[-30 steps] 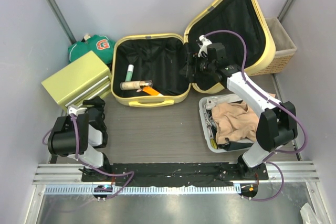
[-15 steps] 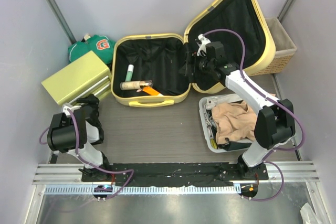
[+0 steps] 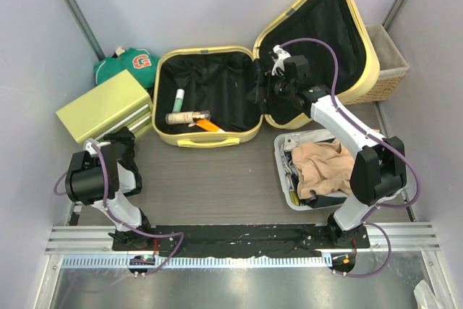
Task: Open, take out, and arrange the luggage
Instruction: Adjust the luggage at the center of the board.
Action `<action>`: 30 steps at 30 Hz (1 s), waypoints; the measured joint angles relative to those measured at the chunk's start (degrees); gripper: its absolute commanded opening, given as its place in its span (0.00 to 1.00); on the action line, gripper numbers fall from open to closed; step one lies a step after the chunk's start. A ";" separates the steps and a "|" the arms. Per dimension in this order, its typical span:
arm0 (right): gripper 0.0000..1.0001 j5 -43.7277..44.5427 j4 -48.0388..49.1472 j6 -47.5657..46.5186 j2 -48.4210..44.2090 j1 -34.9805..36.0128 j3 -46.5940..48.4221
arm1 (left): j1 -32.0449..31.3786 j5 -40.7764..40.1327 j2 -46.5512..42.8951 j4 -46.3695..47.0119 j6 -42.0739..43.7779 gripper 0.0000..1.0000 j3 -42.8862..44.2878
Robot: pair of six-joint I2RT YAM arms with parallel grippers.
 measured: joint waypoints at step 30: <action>0.75 1.01 -1.11 -0.02 0.00 -0.02 0.57 | 0.37 2.29 -6.58 -0.28 2.80 0.31 -9.03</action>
